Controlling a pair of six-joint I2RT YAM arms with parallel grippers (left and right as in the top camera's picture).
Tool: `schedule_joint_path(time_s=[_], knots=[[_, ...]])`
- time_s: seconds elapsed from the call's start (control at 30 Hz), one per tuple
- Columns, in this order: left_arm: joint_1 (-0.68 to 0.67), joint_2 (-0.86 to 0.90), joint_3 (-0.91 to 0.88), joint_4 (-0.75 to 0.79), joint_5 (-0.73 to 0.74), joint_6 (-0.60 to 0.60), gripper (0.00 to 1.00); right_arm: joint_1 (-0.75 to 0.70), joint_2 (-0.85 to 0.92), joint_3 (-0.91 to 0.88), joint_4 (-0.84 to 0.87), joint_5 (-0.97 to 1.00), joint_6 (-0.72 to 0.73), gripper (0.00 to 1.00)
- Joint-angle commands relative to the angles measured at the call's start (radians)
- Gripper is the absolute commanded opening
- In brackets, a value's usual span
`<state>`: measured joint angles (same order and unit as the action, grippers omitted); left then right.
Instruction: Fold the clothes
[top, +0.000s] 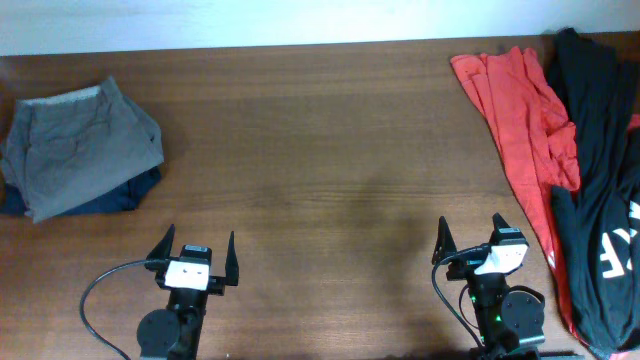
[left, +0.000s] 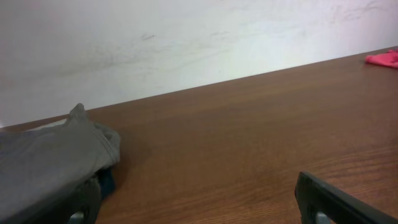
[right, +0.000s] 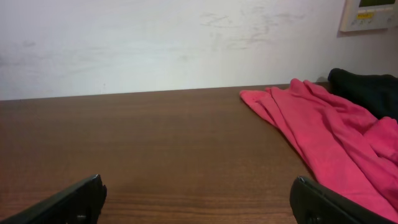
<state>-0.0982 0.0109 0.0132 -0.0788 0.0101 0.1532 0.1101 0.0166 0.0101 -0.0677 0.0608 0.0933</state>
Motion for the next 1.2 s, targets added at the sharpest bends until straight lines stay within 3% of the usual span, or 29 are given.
schedule_joint_path(time_s=[0.0, 0.73, 0.93, 1.17], knots=[[-0.004, -0.005, -0.004, -0.005, -0.007, 0.009, 0.99, -0.007, -0.004, -0.005, -0.008, -0.002, -0.008, 0.99], [-0.004, -0.005, 0.004, -0.006, -0.007, -0.013, 0.99, -0.007, -0.003, 0.000, -0.008, 0.078, -0.011, 0.99], [-0.004, 0.043, 0.094, -0.091, -0.007, -0.064, 0.99, -0.007, -0.002, 0.099, -0.177, 0.159, -0.010, 0.99], [-0.004, 0.225, 0.261, -0.156, -0.011, -0.063, 0.99, -0.007, 0.078, 0.230, -0.298, 0.200, -0.007, 0.99]])
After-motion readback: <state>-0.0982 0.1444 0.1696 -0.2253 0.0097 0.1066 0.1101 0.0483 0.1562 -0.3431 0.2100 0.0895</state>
